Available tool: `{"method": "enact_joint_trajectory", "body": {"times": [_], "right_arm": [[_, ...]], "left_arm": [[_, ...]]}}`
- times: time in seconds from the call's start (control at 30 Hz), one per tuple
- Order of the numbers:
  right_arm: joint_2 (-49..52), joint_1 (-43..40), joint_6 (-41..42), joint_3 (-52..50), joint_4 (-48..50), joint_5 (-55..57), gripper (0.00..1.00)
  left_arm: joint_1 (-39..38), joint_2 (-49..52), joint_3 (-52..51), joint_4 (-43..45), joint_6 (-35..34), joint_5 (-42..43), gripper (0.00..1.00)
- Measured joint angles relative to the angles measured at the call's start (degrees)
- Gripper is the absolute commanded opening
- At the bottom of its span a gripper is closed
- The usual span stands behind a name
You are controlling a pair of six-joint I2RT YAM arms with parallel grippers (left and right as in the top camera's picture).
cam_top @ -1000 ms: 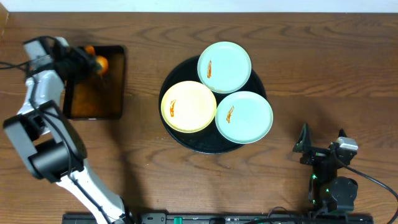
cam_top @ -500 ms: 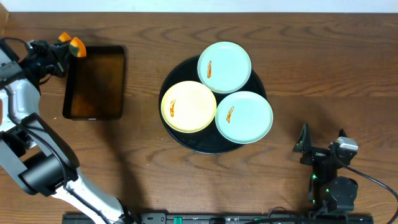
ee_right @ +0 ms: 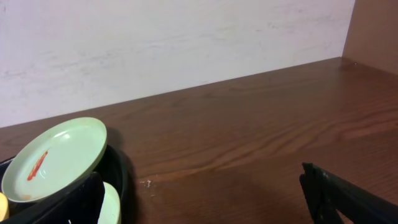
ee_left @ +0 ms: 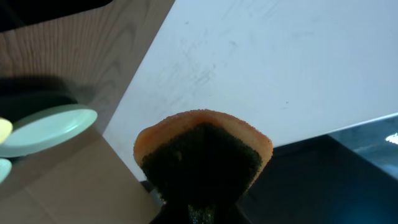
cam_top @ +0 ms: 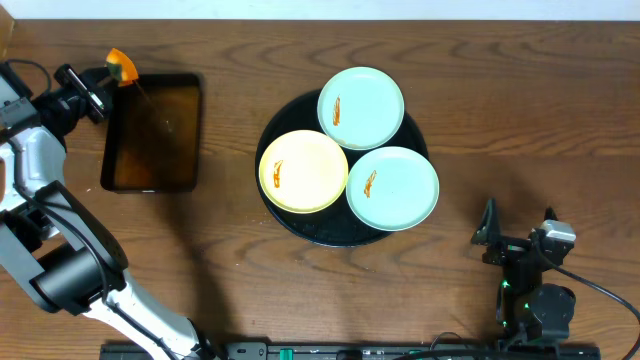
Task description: Clean dirty plates on tray and stack at the side
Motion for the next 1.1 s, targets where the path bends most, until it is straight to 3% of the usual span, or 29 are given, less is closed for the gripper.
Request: {"method": "enact_joint_trajectory", "body": {"times": [0.3,0.67,1.1], "right_arm": [[0.0,0.0,0.02,0.0,0.0,0.0,0.99],[0.0,0.0,0.02,0.02,0.0,0.0,0.99],[0.0,0.0,0.02,0.0,0.0,0.0,0.99]], "left_arm": [[0.0,0.0,0.0,0.0,-3.13,0.37,0.08],[0.0,0.0,0.0,0.0,-15.52,-0.55,0.08],[0.0,0.0,0.0,0.0,-15.54,-4.94,0.08]]}}
